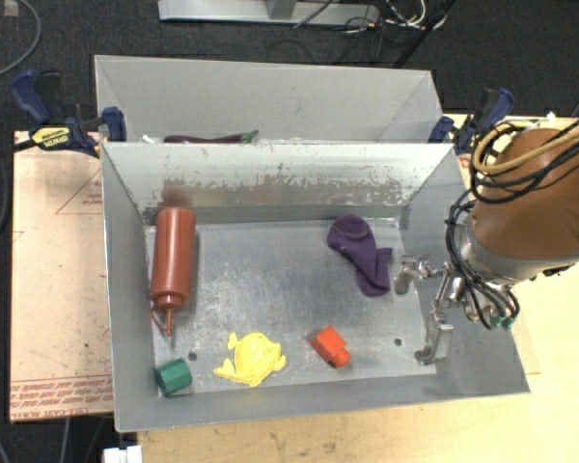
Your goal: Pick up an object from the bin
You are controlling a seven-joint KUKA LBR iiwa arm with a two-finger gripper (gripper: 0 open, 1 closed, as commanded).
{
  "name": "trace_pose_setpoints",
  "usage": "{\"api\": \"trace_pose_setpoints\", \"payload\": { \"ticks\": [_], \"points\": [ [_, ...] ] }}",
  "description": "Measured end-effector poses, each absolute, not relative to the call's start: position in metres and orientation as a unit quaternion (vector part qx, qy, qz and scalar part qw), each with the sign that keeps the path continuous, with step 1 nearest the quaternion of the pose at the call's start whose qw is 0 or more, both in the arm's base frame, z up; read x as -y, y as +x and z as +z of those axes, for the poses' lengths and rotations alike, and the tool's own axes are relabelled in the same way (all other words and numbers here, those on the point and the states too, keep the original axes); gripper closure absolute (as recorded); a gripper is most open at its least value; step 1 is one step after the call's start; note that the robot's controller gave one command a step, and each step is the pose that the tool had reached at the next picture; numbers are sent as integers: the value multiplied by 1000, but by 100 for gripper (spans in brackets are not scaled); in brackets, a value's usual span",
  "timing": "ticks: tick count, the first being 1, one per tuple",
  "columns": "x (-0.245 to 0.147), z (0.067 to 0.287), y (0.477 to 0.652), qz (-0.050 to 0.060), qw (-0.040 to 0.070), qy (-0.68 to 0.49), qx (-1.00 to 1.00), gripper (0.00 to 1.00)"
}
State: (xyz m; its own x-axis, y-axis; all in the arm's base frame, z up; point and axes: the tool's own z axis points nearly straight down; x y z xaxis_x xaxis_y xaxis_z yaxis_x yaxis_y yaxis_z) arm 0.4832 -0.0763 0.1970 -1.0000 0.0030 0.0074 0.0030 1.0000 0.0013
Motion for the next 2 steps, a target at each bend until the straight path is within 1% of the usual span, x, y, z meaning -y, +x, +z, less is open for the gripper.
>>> {"api": "trace_pose_setpoints", "payload": {
  "ticks": [1,2],
  "points": [
    [76,201,485,0,0,0,1000,0],
    [54,133,542,0,-3,-3,1000,0]
  ]
}}
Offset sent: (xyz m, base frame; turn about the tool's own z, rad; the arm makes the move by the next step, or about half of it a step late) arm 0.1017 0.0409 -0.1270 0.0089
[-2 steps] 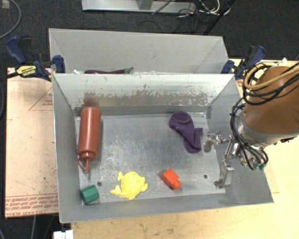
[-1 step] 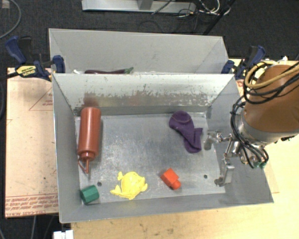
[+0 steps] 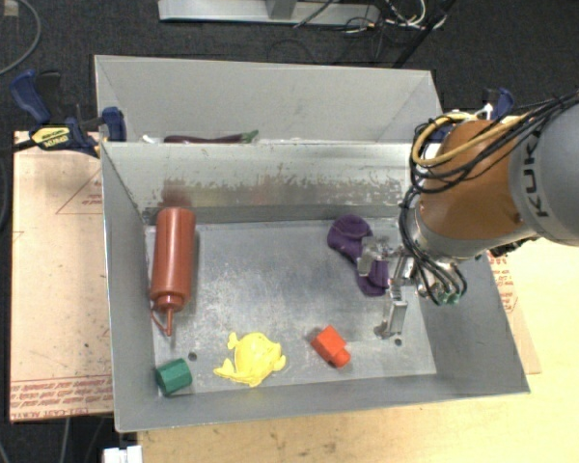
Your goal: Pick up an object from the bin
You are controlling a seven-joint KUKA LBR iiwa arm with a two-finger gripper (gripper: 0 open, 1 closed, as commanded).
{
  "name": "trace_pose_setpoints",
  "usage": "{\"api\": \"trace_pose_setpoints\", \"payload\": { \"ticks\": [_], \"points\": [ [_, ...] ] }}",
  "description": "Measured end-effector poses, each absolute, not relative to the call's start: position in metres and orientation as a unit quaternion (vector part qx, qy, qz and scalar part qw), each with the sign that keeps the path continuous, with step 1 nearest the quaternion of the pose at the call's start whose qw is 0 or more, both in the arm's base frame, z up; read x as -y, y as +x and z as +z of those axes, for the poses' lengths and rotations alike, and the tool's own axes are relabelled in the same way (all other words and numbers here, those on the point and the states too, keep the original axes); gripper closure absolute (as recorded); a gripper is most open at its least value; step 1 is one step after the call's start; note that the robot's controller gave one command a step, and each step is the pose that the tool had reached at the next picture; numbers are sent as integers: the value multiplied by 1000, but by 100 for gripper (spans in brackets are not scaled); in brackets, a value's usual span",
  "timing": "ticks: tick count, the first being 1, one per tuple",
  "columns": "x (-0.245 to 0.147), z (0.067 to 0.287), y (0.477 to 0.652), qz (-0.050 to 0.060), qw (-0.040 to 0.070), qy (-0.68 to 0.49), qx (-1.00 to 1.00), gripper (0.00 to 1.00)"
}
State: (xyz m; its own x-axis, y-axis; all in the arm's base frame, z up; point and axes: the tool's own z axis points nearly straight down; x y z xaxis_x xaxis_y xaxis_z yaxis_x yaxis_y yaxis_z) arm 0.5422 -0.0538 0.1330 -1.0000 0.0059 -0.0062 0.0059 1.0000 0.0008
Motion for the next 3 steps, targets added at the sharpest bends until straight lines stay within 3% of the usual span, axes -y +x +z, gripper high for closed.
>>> {"api": "trace_pose_setpoints", "payload": {
  "ticks": [1,2,3],
  "points": [
    [51,98,556,1,-2,35,-999,0],
    [80,117,584,1,5,62,-998,0],
    [82,84,582,1,2,64,-998,0]
  ]
}}
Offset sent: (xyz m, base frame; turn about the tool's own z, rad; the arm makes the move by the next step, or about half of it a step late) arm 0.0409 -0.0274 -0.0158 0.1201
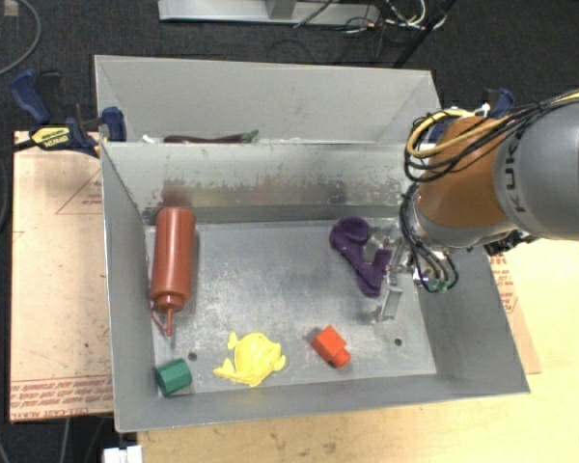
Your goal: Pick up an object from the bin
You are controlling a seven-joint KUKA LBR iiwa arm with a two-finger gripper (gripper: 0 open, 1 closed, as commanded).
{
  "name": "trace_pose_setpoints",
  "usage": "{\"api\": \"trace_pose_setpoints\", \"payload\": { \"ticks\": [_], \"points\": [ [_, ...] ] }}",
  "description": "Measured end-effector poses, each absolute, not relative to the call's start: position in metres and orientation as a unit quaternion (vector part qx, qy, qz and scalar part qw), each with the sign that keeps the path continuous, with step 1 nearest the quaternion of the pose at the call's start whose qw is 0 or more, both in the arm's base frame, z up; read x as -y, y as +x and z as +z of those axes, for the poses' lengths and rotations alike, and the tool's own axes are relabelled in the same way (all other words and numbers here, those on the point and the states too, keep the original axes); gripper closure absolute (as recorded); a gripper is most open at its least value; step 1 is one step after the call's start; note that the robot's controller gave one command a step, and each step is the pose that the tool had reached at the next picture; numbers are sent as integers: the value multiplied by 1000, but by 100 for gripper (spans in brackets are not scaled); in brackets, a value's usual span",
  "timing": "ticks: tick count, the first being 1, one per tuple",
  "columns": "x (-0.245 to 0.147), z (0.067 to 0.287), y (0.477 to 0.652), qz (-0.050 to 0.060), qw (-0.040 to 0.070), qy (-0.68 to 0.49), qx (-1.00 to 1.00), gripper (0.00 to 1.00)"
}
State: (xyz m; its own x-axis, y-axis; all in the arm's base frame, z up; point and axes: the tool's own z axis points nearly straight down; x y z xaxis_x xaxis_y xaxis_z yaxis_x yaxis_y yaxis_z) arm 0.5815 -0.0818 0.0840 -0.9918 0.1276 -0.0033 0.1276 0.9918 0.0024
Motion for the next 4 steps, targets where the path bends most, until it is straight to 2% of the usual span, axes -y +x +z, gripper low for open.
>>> {"api": "trace_pose_setpoints", "payload": {
  "ticks": [1,3,4],
  "points": [
    [64,71,576,2,7,150,-989,100],
    [64,75,575,2,4,150,-989,100],
    [63,93,573,2,2,150,-989,100]
  ]
}}
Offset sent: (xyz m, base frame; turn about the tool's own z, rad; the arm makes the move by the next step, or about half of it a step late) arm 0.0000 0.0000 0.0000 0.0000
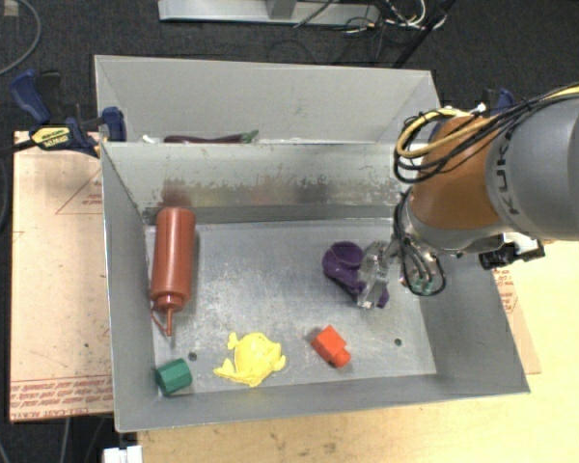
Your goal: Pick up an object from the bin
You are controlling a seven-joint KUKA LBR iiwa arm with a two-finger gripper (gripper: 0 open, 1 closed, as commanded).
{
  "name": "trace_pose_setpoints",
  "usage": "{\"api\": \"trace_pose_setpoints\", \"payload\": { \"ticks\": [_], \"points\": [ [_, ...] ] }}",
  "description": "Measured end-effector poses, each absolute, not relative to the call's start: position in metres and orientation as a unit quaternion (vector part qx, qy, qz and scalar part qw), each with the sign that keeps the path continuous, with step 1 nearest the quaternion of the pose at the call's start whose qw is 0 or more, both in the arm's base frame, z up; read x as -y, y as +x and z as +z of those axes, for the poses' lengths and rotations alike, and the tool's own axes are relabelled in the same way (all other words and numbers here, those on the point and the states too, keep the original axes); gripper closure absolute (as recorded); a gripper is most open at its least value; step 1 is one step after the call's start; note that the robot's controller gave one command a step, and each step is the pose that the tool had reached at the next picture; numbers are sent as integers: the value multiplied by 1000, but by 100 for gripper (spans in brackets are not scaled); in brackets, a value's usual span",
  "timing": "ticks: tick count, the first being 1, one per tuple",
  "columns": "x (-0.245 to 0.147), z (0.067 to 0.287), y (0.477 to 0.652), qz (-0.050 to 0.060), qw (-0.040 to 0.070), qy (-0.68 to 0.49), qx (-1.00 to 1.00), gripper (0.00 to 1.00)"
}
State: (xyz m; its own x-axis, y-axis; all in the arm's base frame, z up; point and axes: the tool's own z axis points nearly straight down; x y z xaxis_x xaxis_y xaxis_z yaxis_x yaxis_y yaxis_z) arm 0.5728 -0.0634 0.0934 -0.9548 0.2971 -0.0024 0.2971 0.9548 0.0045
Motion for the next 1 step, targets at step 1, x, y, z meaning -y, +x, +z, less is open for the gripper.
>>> {"api": "trace_pose_setpoints", "payload": {
  "ticks": [1],
  "points": [
    [64,112,575,2,5,150,-989,100]
  ]
}}
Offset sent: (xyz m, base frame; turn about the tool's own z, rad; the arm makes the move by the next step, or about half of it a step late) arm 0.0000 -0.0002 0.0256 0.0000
